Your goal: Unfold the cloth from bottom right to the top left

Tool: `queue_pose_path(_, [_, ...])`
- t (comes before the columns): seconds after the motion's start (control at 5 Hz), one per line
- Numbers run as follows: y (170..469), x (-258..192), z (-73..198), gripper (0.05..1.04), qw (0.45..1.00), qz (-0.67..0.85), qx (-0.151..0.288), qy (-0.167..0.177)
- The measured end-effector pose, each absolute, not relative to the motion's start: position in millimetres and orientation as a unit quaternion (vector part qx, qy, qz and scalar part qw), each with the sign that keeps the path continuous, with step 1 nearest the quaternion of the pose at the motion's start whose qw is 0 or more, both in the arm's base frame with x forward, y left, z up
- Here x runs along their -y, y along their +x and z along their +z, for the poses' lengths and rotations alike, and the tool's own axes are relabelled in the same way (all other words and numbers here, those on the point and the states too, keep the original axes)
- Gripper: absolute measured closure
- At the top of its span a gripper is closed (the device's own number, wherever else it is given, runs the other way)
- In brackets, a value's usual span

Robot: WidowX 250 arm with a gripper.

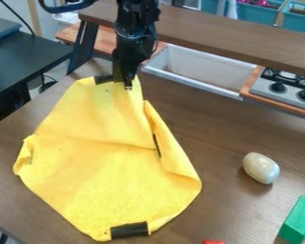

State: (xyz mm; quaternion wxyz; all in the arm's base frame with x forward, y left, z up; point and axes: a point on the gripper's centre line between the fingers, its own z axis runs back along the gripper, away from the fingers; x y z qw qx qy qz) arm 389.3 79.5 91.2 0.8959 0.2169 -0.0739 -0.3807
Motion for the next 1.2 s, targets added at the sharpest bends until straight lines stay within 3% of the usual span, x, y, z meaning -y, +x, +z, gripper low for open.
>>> queue_pose_path(0.4, [413.0, -91.3, 82.3, 1.034, 0.892, -0.389, 0.086, 0.214])
queue_pose_path(0.8, [441.7, -118.5, 43.0, 1.000, 0.918, -0.354, 0.067, 0.164])
queue_pose_path(1.0, [449.9, -127.3, 23.7, 0.846, 0.919, -0.361, 0.060, 0.147])
queue_pose_path(1.2, [452.7, -129.3, 18.5, 0.609, 0.914, -0.370, 0.065, 0.152])
